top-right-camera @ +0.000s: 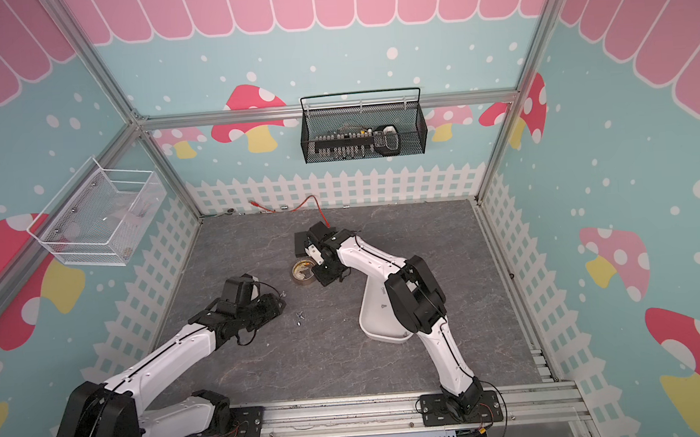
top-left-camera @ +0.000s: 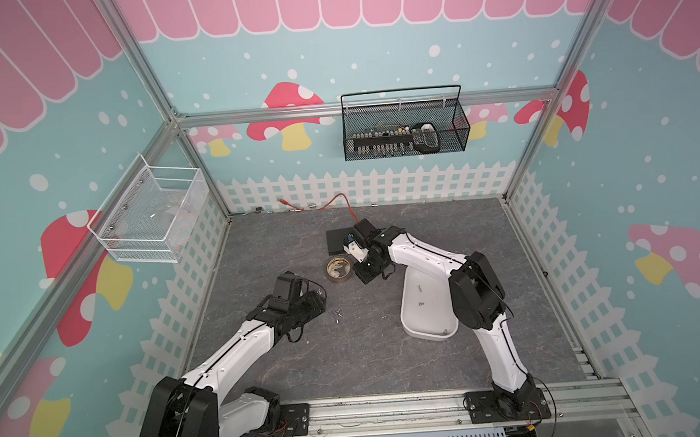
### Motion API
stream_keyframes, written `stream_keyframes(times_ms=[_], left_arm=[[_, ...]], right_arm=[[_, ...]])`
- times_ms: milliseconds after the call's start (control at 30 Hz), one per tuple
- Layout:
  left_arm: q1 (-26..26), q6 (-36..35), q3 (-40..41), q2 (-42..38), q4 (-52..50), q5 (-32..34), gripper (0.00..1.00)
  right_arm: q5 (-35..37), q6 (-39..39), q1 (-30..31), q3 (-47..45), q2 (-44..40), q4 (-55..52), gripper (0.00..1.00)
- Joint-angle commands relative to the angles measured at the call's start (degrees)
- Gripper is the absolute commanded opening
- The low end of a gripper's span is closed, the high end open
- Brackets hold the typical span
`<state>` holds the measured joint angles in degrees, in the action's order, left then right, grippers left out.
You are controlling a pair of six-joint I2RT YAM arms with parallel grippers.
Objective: Put the screws on the desktop into the storage box
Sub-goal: Pick up the screw from the center of the board, then place the screw in the storage box.
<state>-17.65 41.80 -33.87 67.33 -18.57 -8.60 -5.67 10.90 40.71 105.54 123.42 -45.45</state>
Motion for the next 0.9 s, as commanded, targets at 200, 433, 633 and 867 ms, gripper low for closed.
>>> stream_keyframes(times_ms=[200,433,633,867], left_arm=[[0.25,0.03,-2.38,3.35,0.67,0.29,0.54],[0.76,-0.67,-7.57,9.45,-0.46,5.20,0.53],[1.05,-2.49,-12.14,17.68,-0.07,5.20,0.49],[1.04,-3.86,-18.37,23.25,-1.52,6.21,0.48]], right_arm=[[2.89,4.96,-0.83,-19.89,-23.48,5.43,0.00],[7.43,11.86,-3.86,-40.14,-40.33,9.92,0.00],[6.25,12.24,-5.27,-49.19,-43.70,11.35,0.37],[7.58,11.54,-5.39,-50.53,-47.21,14.24,0.44]])
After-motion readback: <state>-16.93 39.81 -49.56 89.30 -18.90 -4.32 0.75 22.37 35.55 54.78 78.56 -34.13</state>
